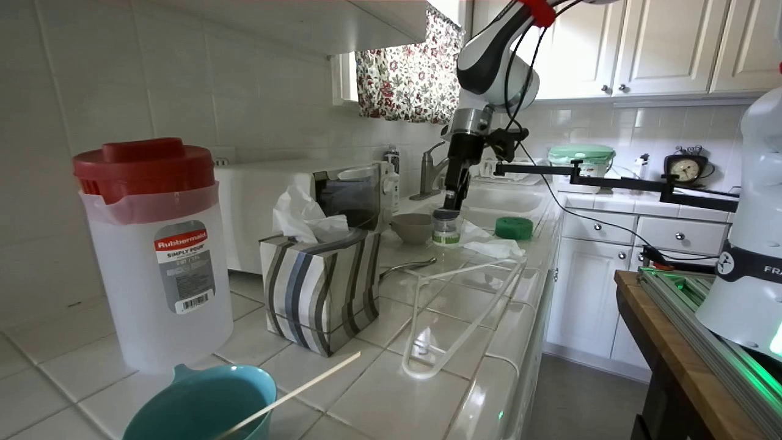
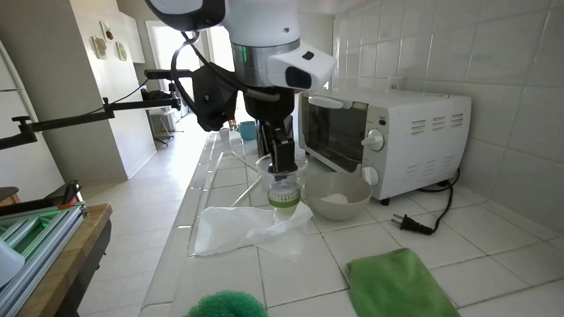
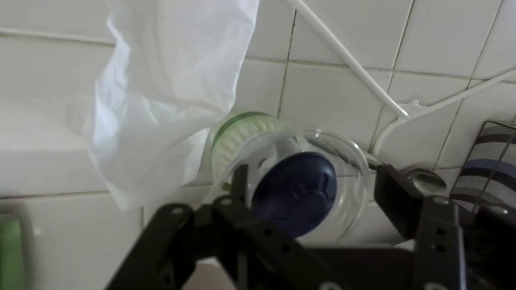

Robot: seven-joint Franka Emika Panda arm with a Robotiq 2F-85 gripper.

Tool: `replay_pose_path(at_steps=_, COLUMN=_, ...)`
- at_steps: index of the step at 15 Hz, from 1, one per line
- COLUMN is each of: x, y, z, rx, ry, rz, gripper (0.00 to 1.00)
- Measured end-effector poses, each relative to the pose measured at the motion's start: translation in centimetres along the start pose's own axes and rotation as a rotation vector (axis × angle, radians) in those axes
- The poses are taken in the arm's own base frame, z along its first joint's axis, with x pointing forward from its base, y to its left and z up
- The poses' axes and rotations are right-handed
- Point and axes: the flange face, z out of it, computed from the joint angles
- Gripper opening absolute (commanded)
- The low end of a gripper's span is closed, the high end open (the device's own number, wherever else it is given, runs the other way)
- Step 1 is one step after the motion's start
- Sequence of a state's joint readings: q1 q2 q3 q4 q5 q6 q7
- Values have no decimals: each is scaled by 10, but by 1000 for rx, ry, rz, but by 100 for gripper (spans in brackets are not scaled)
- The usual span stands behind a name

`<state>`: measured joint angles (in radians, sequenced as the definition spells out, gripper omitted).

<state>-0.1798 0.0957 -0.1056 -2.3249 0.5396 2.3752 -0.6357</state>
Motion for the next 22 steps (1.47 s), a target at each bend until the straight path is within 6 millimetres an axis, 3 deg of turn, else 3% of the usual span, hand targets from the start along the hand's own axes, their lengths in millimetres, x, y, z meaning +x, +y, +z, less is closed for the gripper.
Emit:
replay_pose_path(at_steps=1, x=0, y=0, z=0, rx=0, ry=-1, rz=0, gripper=61)
replay_pose_path(at_steps=2, x=0, y=0, z=1, rx=0, ry=-1, rz=0, gripper=59)
replay_pose_path(at_steps=6, x=0, y=-1, z=-1, rx=0, ry=2, rz=-1, gripper=27)
replay_pose_path(at_steps=7, x=0, y=-1, z=-1, rx=0, ry=2, rz=-1, gripper=25)
replay_pose_path(at_steps=8, x=0, y=-1, z=-2, rx=0, ry=3, rz=-1, gripper=34)
replay_pose_path(at_steps=11, x=0, y=-1, z=-3, rx=1, ry=3, rz=-2, gripper=25)
replay_pose_path(at_steps=13, x=0, y=-2, z=-3, rx=6, ry=-1, rz=-3, gripper=59)
replay_pose_path(at_steps=15, x=0, y=-3, z=-4, rx=10, ry=-5, rz=-4, gripper=69)
replay_pose_path(at_steps=18, x=-2, y=-1, z=-1, rx=11, ry=-11, rz=0, gripper=73)
replay_pose_path(at_steps=19, x=-2, y=-1, z=0, rx=11, ry=-12, rz=1, gripper=70)
replay_pose_path(at_steps=21, x=-2, y=-1, z=0, rx=11, ry=-13, rz=1, gripper=50)
replay_pose_path(at_steps=22, x=-2, y=-1, z=0, rx=11, ry=-12, rz=1, gripper=34)
